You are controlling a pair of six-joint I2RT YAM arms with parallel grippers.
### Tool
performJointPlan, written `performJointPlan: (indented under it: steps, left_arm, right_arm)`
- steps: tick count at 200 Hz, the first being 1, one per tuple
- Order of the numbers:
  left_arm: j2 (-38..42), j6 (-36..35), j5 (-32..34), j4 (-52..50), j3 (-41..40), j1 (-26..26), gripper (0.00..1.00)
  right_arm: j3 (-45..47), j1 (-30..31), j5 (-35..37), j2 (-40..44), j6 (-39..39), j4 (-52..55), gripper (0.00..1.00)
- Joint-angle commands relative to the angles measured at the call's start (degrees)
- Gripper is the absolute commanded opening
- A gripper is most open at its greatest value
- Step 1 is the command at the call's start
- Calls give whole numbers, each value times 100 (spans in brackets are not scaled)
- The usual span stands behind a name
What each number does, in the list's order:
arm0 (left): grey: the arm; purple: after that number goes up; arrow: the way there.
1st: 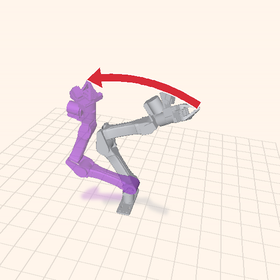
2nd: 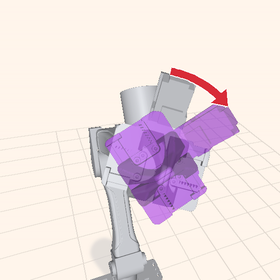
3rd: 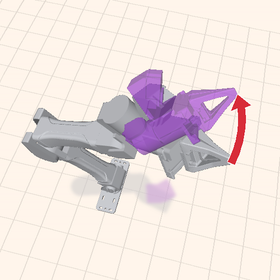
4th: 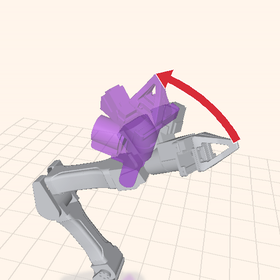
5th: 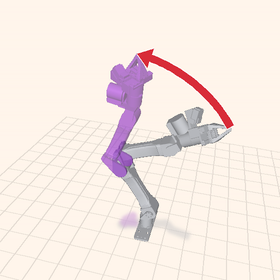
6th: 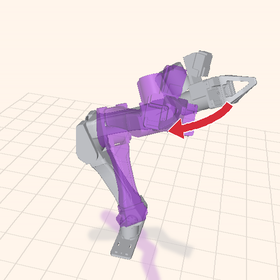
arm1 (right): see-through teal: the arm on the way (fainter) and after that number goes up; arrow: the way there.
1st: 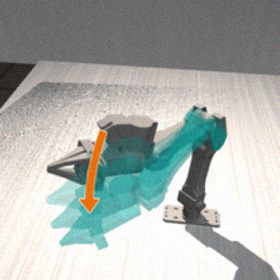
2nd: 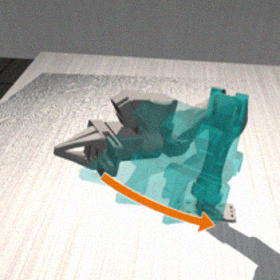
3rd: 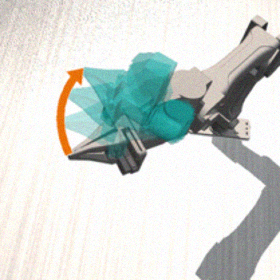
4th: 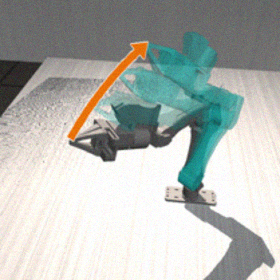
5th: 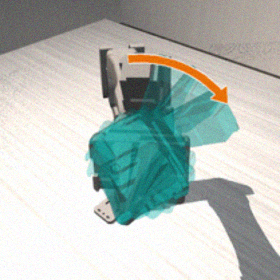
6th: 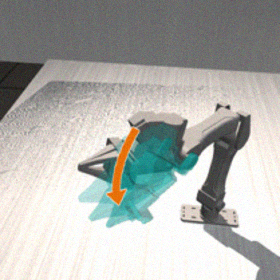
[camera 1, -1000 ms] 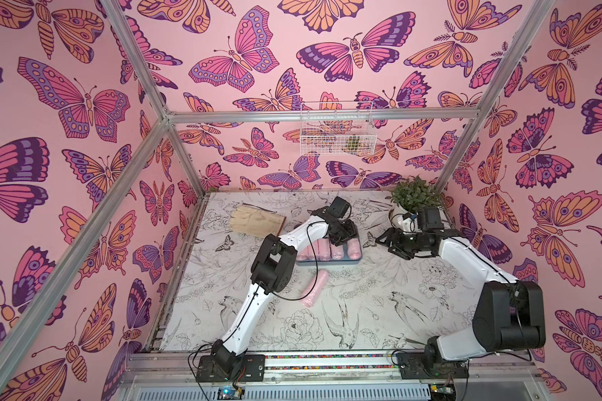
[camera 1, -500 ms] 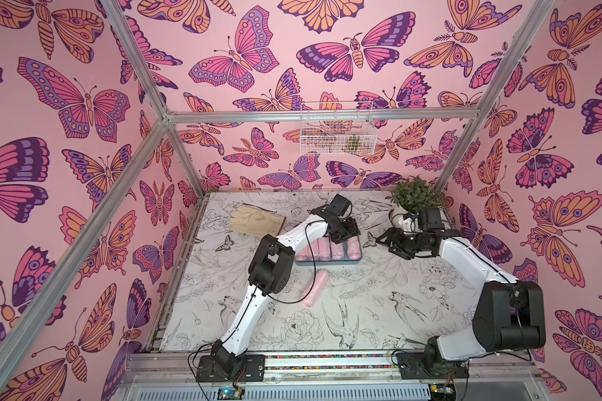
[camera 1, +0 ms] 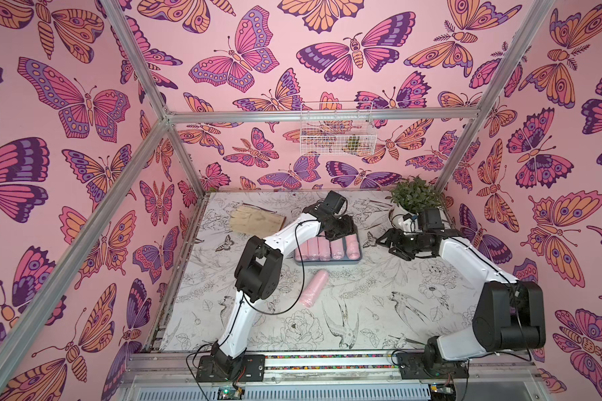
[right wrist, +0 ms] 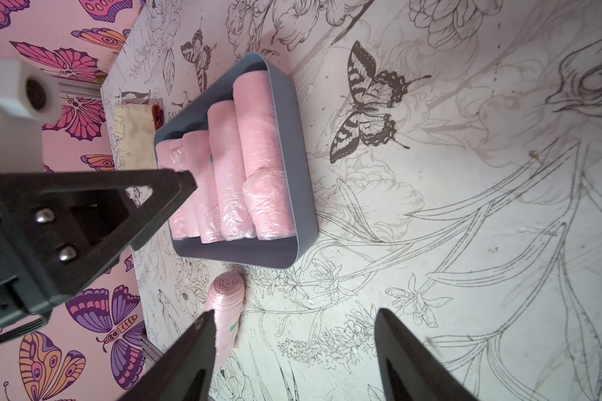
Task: Put the roll of trash bags into the storage box
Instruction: Place the roll of trash bags in the storage box.
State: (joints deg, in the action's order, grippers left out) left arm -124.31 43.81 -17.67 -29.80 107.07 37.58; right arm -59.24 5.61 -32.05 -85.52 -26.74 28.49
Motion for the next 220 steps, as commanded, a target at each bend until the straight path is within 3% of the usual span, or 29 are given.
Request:
performJointPlan:
  steps: [1,64,99,138,179,220]
  left_arm:
    - [588,-398,304,-15,-505,-186,67]
    - [1947,-1092,589,-45,-2108,-474,68]
    - [2579,-1251,571,-208,-3094,-559,68]
    - [3195,-945,732,-210,-4035,-631,69]
    - [4018,-518,1208,-210,-4745,-1105,69]
    - [4766,-621,1512,-228,-5218,-1574,70]
  right_arm:
    - [34,-42,54,62,47,48,75]
    - [80,286,159,37,85,125,75]
    - [77,973,470,20,-47,126,76]
    - [10,1910,736,-229,-230,151,76]
    - [-113,2888,963,-732,-771,-246,79]
    - [-421,3513,1184,-1227,-1250,-598,80]
